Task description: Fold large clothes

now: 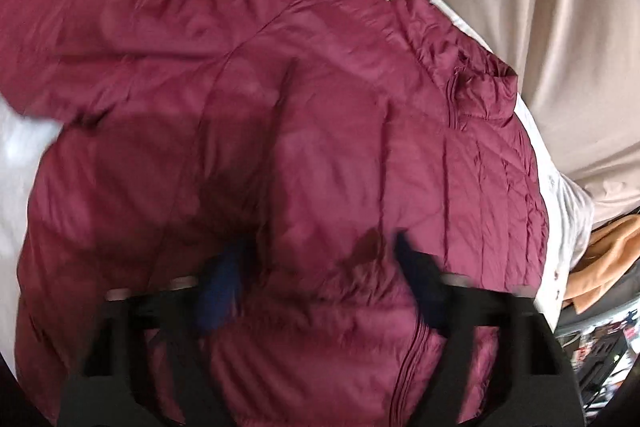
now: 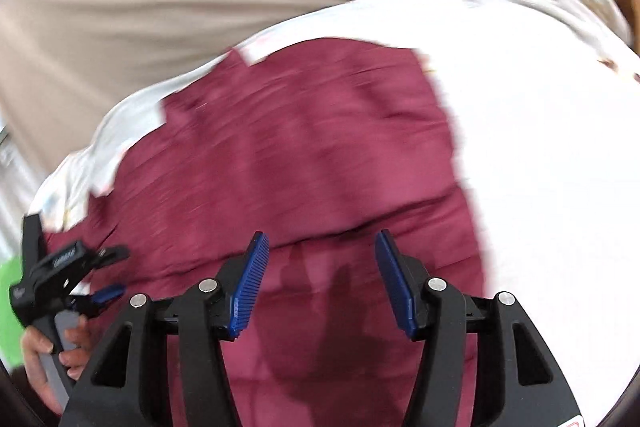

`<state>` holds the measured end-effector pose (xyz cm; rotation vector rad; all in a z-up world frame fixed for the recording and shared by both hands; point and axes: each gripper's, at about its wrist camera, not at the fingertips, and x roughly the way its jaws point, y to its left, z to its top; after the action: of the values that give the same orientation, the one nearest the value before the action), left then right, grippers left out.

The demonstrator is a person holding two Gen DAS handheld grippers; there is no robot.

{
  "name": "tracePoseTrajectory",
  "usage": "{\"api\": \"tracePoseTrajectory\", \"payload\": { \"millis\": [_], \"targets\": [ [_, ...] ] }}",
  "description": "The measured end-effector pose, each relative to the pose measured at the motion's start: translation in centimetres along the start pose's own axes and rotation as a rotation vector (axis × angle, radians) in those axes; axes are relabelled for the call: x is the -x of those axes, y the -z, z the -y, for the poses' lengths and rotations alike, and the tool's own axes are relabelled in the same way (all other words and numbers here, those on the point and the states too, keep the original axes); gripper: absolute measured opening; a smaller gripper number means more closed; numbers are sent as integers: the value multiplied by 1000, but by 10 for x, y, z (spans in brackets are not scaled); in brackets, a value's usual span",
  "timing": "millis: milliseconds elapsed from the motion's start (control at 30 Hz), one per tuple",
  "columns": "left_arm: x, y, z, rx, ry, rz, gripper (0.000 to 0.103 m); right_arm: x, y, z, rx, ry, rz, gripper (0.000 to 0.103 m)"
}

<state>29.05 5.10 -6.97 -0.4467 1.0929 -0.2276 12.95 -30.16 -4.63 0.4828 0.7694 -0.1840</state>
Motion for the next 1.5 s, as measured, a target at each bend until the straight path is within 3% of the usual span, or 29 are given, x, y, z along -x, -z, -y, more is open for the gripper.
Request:
{"api": "tracePoseTrajectory", "payload": {
  "millis": [33, 67, 133, 267, 400, 533, 567, 600, 667, 733, 767, 867, 967, 1000, 1067, 1267, 1500],
  "targets": [
    [0, -3, 3, -12, 7, 2, 16, -1, -3, 6, -21, 6, 1, 55],
    [0, -7, 5, -20, 44, 1, 5, -3, -7, 14, -55, 7, 4, 55],
    [7, -16, 8, -29, 62, 36, 3, -7, -10, 29, -84, 18, 7, 55],
    [42, -41, 3, -77, -20, 190, 3, -5, -12, 30, -93, -4, 20, 55],
    [28, -44, -14, -80, -76, 152, 3, -16, -11, 35, -157, -127, -23, 55],
    [11, -30, -25, -87, -127, 119, 3, -36, -13, 31, -199, -180, -60, 56],
    [11, -27, -29, -96, -145, 121, 3, -42, -19, 28, -189, -163, -50, 51],
    [9, -24, -28, -108, -160, 126, 3, -44, -26, 28, -193, -137, -24, 31],
    [6, -19, -25, -144, -180, 130, 4, -43, -38, 36, -247, -136, 27, 2],
    [2, -13, -22, -173, -172, 120, 4, -36, -45, 46, -276, -122, 74, 2],
    [0, -9, -20, -188, -172, 119, 4, -39, -45, 44, -228, -40, 59, 2],
    [-4, -1, -11, -238, -228, 135, 5, -49, -32, 37, -118, 102, -44, 2],
    [-6, 1, -10, -258, -255, 141, 6, -13, -33, 9, -15, 267, 17, 9],
    [-7, 2, -10, -260, -257, 144, 6, 0, -33, -3, 28, 359, 68, 19],
    [-8, 3, -9, -267, -266, 148, 6, 14, -37, -33, 150, 433, 131, 20],
    [-18, 6, 5, -297, -311, 158, 6, -25, -42, -91, 342, 340, 59, 7],
    [-26, 6, 17, -310, -328, 159, 6, -67, -37, -87, 329, 305, -71, 5]
  ]
}}
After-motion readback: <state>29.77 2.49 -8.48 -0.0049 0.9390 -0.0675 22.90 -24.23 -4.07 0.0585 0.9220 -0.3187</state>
